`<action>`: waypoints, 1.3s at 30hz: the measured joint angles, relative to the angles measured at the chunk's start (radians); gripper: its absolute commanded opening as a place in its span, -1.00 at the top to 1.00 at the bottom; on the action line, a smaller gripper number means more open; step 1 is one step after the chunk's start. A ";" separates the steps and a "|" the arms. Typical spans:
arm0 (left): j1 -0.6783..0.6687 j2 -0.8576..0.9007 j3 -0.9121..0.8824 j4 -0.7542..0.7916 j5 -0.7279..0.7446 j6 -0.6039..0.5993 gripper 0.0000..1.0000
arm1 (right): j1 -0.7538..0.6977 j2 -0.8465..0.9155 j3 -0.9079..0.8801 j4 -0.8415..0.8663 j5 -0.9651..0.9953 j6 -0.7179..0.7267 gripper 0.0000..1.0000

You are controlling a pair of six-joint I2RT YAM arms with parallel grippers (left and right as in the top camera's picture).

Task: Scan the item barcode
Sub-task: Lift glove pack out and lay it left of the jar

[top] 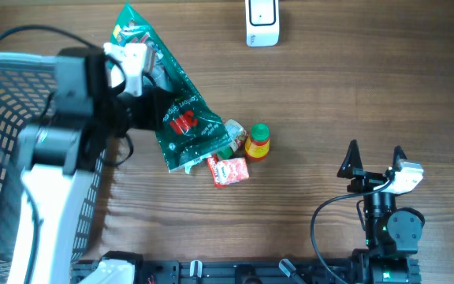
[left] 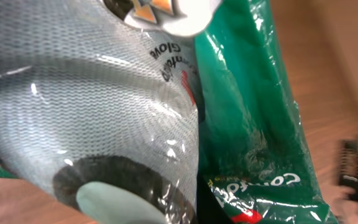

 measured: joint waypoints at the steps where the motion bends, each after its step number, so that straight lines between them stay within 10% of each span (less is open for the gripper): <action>1: 0.000 0.047 0.000 -0.017 -0.034 -0.010 0.92 | 0.000 0.000 0.000 0.000 0.000 0.000 -0.99; 14: 0.000 0.216 -0.003 -0.092 -0.352 -0.161 0.92 | 0.000 0.000 0.000 0.000 0.000 0.000 -0.99; 39: 0.021 0.218 -0.296 0.037 -0.437 -0.302 0.92 | 0.000 0.000 0.000 0.000 0.000 0.000 -1.00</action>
